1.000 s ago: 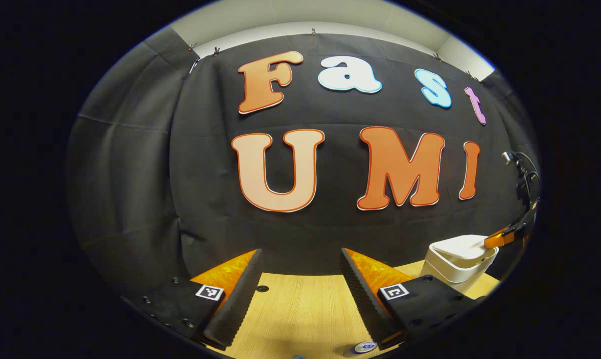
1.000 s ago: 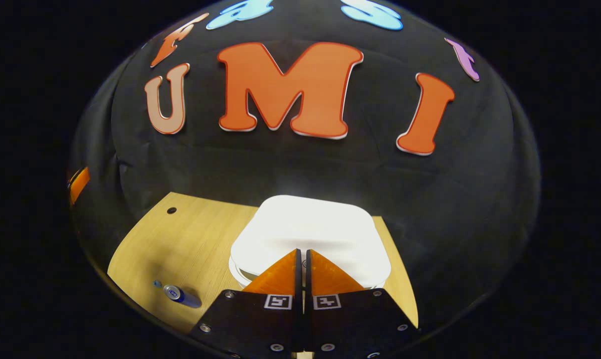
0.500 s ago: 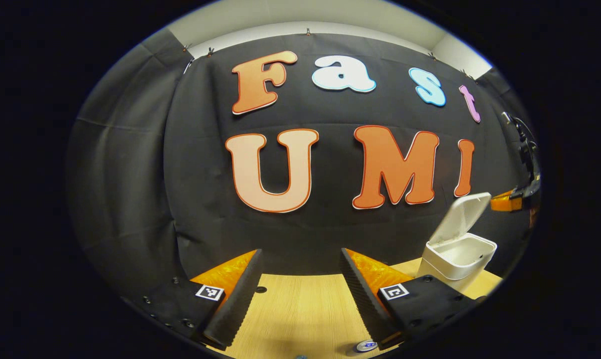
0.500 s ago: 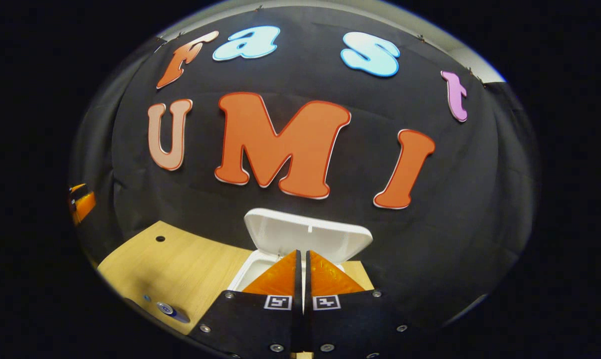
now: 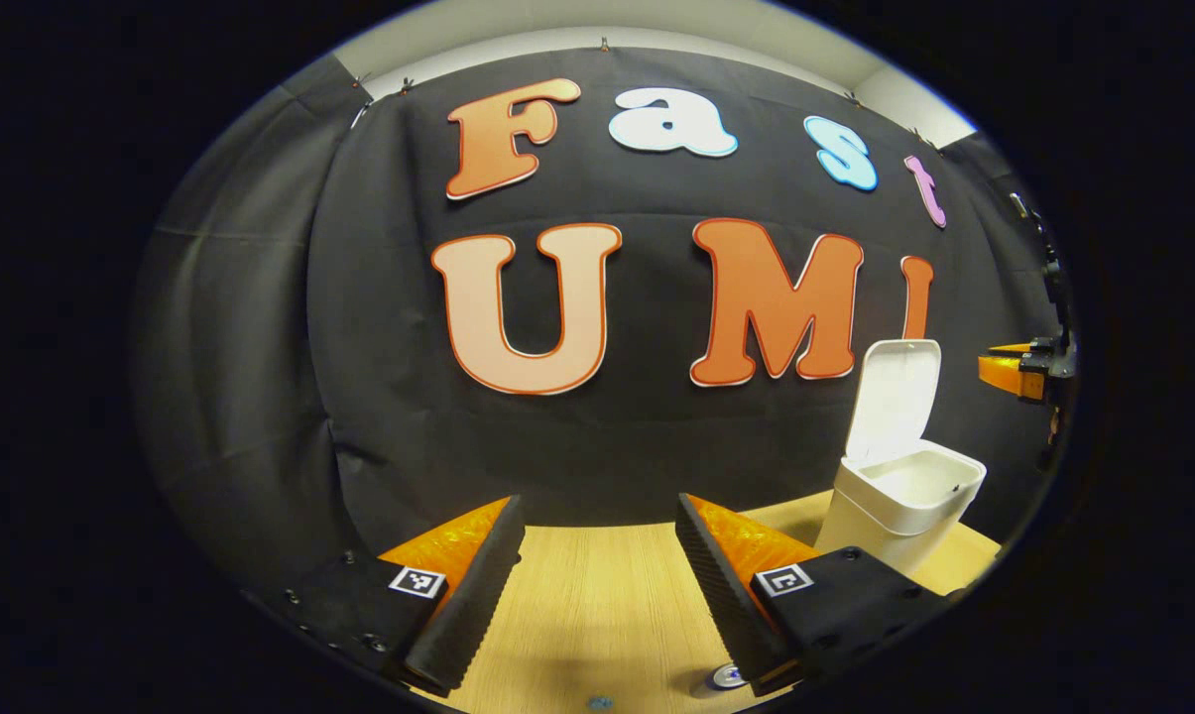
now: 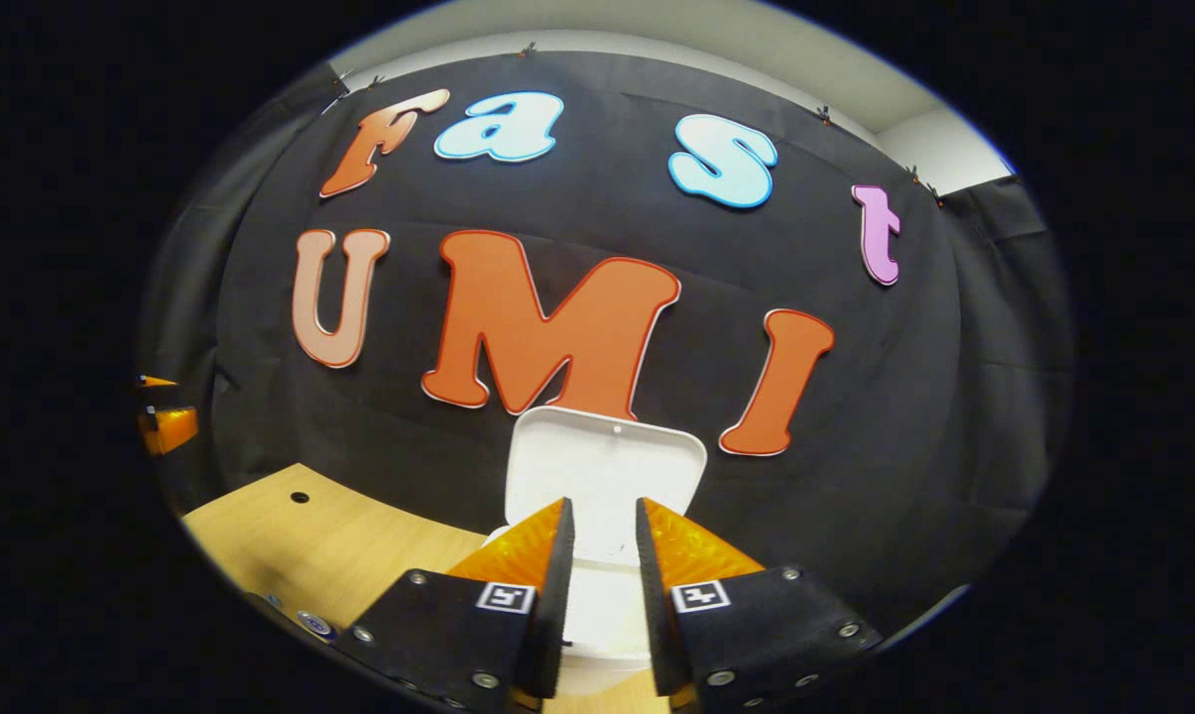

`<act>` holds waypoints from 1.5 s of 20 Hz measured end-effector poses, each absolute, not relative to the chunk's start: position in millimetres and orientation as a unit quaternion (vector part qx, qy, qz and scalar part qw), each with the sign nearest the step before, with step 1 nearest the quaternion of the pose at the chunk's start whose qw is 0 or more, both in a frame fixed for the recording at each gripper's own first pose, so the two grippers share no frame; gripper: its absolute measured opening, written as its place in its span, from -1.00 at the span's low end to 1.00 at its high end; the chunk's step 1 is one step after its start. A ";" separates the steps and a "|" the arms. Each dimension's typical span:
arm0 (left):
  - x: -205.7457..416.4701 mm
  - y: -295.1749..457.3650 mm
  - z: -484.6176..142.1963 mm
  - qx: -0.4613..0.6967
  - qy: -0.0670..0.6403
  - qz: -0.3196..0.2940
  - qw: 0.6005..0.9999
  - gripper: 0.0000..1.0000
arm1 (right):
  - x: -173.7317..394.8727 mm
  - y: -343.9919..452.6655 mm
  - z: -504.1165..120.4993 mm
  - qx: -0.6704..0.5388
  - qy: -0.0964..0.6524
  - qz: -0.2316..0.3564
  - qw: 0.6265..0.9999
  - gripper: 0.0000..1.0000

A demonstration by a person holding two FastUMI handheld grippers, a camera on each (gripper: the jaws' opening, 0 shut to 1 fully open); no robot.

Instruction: Press the lid of the desktop garbage bin to open it, pick up the crumpled paper on the desktop and throw it into the bin, then pick up the pop can on the desktop and drop it into the bin, and finally close the garbage bin lid.

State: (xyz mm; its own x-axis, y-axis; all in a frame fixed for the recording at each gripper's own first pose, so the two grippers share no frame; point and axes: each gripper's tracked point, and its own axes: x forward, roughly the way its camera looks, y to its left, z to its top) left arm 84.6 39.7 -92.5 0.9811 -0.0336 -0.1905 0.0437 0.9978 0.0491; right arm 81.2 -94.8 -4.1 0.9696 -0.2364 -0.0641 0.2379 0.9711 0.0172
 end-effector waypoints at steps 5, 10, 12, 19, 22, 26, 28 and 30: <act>79.9 36.7 -135.8 0.021 0.158 -0.034 0.987 0.95 | 75.5 -36.8 -14.2 0.022 0.034 -0.043 0.998 0.48; 62.8 41.2 -190.2 0.012 0.243 -0.042 0.969 0.96 | 69.0 19.4 -37.6 0.008 0.056 0.015 0.998 0.66; 57.0 40.6 -214.2 0.017 0.275 -0.050 0.960 0.96 | 65.0 39.3 -50.5 0.008 0.070 0.033 0.997 0.70; 31.3 46.0 -281.0 0.025 0.362 -0.054 0.930 0.90 | 56.1 90.8 -101.9 0.035 0.126 0.068 0.989 0.77; 22.9 47.1 -311.9 0.026 0.394 -0.059 0.917 0.96 | 52.8 106.9 -123.5 0.047 0.147 0.069 0.986 0.77; 6.5 53.2 -357.1 0.032 0.440 -0.070 0.895 0.96 | 46.9 123.5 -150.3 0.046 0.176 0.068 0.981 0.77; -0.2 54.1 -378.8 0.031 0.463 -0.068 0.883 0.96 | 41.8 131.5 -165.7 0.047 0.194 0.068 0.977 0.77; -5.4 53.1 -394.8 0.024 0.485 -0.071 0.871 0.92 | 38.3 139.8 -179.0 0.055 0.211 0.071 0.973 0.78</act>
State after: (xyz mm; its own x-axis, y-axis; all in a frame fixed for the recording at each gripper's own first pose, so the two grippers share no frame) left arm -5.4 53.1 -394.8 0.5197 -0.0996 -0.8485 0.1463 0.9889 -0.0264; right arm 38.3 139.8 -179.0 0.9009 0.1620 -0.4026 -0.1158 0.9838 0.1366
